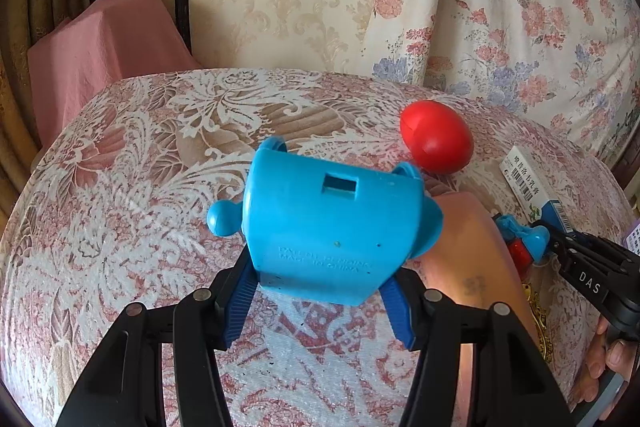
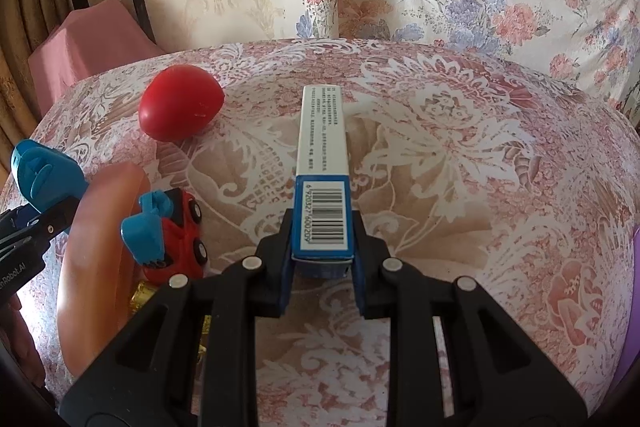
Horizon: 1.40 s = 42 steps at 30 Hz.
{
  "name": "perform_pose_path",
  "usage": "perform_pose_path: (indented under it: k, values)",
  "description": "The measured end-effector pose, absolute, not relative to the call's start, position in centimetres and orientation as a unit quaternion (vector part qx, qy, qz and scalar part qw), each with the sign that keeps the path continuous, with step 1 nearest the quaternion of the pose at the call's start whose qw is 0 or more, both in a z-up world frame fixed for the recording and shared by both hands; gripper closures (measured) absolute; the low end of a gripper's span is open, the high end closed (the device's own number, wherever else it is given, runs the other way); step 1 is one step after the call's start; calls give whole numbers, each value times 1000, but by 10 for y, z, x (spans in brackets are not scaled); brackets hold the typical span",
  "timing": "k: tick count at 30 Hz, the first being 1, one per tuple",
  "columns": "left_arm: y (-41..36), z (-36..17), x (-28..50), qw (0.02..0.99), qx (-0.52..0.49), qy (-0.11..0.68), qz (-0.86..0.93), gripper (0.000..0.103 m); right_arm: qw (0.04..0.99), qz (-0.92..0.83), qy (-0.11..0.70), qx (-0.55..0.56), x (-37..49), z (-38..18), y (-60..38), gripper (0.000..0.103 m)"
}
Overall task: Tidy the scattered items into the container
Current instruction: 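Hold the blue toy in the left gripper while the right holds the small white-blue box, then lift the blue toy with the left gripper while the right lifts the white-blue box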
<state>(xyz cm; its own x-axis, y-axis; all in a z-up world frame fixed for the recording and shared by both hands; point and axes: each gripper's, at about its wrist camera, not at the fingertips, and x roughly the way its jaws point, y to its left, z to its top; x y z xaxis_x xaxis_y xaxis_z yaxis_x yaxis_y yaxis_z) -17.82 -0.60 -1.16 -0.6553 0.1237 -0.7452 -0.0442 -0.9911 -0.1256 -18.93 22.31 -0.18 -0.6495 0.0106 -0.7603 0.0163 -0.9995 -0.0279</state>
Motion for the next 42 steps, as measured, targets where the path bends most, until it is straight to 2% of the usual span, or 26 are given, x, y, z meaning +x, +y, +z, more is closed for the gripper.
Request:
perform_pose_path:
  k: [42]
  values:
    - [-2, -13, -180, 38, -418, -32, 907, 46, -8, -907, 37, 419, -188, -2, 218, 75]
